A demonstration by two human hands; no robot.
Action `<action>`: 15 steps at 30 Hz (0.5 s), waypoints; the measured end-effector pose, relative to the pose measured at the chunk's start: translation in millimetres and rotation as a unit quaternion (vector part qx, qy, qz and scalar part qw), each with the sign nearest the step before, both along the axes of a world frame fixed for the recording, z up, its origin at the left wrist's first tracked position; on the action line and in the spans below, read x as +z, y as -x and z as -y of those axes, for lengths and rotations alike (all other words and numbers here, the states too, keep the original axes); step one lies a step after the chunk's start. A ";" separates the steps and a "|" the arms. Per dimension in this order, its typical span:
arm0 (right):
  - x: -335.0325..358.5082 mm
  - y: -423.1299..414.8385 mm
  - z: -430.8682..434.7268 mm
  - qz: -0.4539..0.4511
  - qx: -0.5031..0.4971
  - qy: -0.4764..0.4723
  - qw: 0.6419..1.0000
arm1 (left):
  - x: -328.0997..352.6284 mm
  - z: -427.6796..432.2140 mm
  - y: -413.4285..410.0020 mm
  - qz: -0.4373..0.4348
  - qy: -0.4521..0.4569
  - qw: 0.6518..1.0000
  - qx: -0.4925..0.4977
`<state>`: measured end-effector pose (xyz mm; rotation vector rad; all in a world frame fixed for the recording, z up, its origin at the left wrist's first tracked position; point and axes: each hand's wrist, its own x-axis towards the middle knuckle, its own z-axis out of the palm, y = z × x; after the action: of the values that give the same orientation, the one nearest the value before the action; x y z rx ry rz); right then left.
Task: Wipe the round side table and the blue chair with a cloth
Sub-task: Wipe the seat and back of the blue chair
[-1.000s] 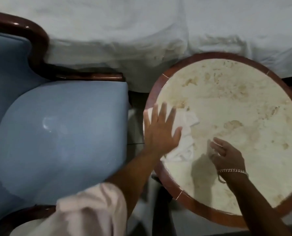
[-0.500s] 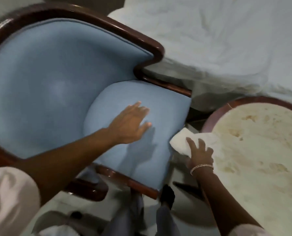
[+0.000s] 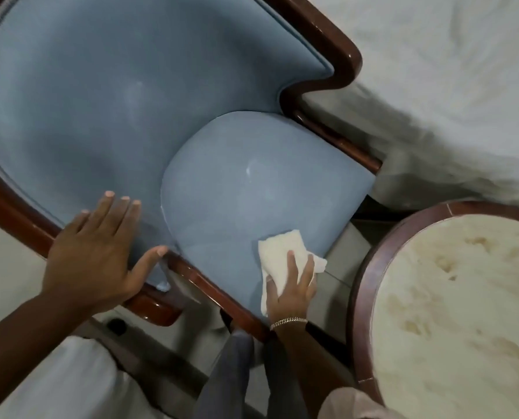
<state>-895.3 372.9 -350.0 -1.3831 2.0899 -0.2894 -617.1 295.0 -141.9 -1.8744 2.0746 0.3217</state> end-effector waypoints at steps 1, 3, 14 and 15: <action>-1.4 0.8 0.0 0.013 -0.010 -0.001 1.000 | -1.0 0.8 0.2 0.004 0.007 1.000 0.001; -8.9 8.7 29.5 0.016 -0.036 0.010 0.999 | -2.7 1.4 -0.8 0.012 0.008 1.000 -0.011; -3.6 77.2 171.3 -0.099 -0.009 0.053 0.994 | -15.2 -1.4 -7.8 0.010 0.045 0.998 -0.037; -3.4 61.6 136.4 -0.117 0.089 0.070 0.987 | -12.4 -1.5 -6.4 -0.002 0.051 0.998 -0.025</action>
<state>-957.0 236.6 -353.4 -1.7504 2.1470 -0.2113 -610.7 296.4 -154.3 -1.8759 2.1745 0.2101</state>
